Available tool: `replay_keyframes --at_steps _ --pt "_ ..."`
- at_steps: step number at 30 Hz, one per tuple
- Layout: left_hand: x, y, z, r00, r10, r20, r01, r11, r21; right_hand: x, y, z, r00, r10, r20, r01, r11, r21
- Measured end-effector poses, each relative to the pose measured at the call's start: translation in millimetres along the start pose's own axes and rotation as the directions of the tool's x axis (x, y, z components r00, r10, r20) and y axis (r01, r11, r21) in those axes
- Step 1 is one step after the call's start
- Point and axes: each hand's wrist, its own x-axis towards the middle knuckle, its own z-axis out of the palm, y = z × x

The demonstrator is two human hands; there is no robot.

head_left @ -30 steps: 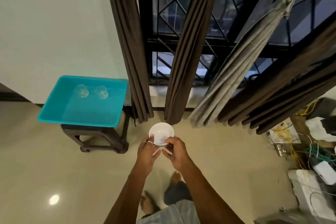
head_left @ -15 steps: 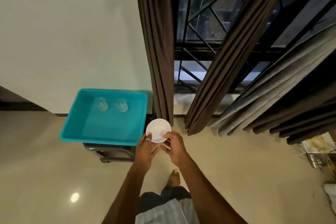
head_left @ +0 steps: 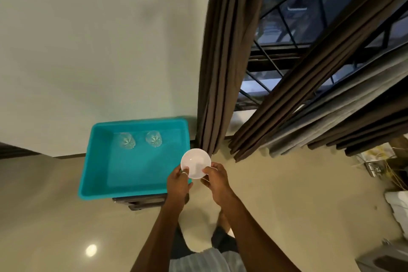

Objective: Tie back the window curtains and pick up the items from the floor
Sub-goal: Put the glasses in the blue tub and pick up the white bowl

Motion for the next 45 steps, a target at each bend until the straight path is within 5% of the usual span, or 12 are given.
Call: replay_keyframes --at_steps 4,12,19,34,45 --pt "35.1 15.7 -36.1 0.989 0.109 0.095 -0.135 0.933 0.334 12.2 -1.2 49.0 0.993 -0.003 -0.115 -0.008 0.995 -0.099" --pt "108.7 30.9 -59.8 0.978 0.186 0.098 -0.210 0.880 0.426 46.6 0.8 111.4 0.965 -0.142 -0.220 0.055 0.932 -0.359" --pt "178.6 19.5 -54.3 0.981 0.173 0.085 -0.192 0.845 0.499 95.7 3.0 144.0 0.967 -0.115 -0.228 0.030 0.938 -0.345" --pt "260.9 -3.6 -28.8 0.964 -0.199 0.178 0.146 0.951 0.274 193.4 30.2 177.5 0.989 0.121 -0.089 -0.129 0.988 -0.089" --pt "270.2 -1.6 -12.6 0.935 -0.308 0.175 0.303 0.951 0.060 212.5 28.1 186.6 0.998 0.063 -0.005 -0.063 0.996 -0.064"
